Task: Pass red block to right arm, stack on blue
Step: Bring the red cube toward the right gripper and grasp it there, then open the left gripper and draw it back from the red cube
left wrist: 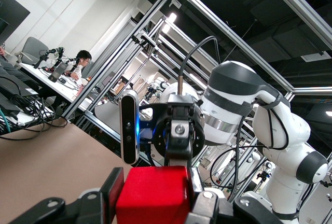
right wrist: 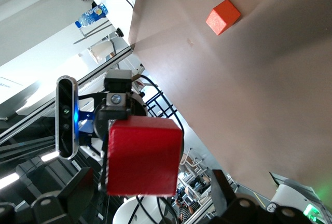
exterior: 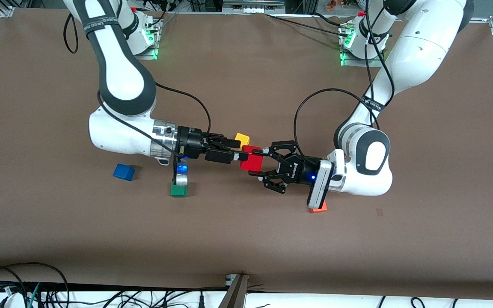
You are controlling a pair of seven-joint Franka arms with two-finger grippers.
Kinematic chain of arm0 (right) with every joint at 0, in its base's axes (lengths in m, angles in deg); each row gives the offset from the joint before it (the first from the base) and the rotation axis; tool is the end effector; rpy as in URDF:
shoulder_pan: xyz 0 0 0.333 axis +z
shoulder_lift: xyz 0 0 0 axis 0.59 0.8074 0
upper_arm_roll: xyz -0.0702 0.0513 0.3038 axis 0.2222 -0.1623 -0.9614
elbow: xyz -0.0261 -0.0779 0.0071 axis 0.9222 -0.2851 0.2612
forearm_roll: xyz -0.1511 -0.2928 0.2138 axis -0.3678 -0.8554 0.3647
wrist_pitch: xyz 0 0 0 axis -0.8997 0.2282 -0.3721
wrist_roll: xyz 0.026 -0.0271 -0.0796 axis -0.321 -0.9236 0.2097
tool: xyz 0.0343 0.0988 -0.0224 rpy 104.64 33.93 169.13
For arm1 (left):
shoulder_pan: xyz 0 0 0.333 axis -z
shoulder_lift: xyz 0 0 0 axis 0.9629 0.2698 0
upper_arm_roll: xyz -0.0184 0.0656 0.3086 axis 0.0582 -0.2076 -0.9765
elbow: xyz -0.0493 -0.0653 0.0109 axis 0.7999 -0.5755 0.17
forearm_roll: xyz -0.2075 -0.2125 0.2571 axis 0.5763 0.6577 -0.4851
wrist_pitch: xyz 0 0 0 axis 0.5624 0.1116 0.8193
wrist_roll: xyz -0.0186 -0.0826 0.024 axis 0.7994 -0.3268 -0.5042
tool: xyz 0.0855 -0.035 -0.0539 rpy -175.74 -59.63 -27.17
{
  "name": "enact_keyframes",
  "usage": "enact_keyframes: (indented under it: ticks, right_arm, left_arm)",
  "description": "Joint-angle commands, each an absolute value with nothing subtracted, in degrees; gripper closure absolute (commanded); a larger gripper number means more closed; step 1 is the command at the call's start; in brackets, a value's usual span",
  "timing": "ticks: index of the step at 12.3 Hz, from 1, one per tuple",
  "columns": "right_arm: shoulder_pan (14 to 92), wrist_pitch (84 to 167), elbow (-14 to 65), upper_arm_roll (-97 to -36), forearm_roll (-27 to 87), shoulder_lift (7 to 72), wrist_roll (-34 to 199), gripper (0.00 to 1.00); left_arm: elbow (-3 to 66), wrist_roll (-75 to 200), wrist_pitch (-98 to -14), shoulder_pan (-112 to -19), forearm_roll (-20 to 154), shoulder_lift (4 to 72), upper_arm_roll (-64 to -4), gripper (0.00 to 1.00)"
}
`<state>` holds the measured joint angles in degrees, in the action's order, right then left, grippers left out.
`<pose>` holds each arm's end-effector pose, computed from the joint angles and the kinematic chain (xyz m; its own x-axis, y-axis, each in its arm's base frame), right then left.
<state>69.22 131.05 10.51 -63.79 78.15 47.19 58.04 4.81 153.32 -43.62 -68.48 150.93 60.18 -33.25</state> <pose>0.6353 0.3721 0.4169 0.7951 -0.2229 -0.5640 -0.6059 -0.2521 -0.7545 0.6933 -0.3214 0.3454 0.6238 0.0658 0.7788 -0.7769 0.1606 0.6088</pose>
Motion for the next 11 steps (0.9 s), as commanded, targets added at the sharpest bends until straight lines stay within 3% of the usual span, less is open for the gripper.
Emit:
enact_keyframes:
  ticks: [1,2,3,4,5,9,10,11]
  right_arm:
    - [71.04,134.26,11.09,-63.45,78.79,47.35,57.69,0.00]
    - [71.22,134.62,11.09,-63.45,78.79,47.43,57.69,0.01]
    - [71.22,134.62,11.09,-63.45,78.70,47.44,57.69,0.17]
    - [71.22,134.53,11.09,-63.45,78.78,47.52,57.69,0.71]
    - [71.05,134.53,11.00,-63.45,79.13,47.44,57.61,1.00]
    - [70.61,134.36,10.83,-63.27,78.79,47.44,56.29,1.00]
    - [70.61,134.36,10.83,-63.27,78.79,47.44,56.29,1.00]
    - [70.61,134.36,10.83,-63.19,78.70,47.35,56.29,1.00]
  left_arm:
    - [3.48,152.67,-43.78,-68.19,152.82,60.79,-33.33,1.00]
    - [3.48,152.49,-43.78,-68.19,152.82,60.79,-33.33,1.00]
    - [3.48,151.71,-43.69,-68.28,152.82,60.79,-33.33,1.00]
    - [3.48,150.91,-43.60,-68.37,152.82,60.79,-33.33,1.00]
    - [3.48,150.38,-43.51,-68.54,152.91,60.79,-33.33,1.00]
    - [3.39,149.76,-42.55,-69.78,152.73,60.70,-33.33,1.00]
    - [3.30,149.94,-42.55,-69.86,152.65,60.70,-33.33,0.88]
    - [3.39,149.68,-42.20,-70.56,152.73,60.70,-33.33,0.87]
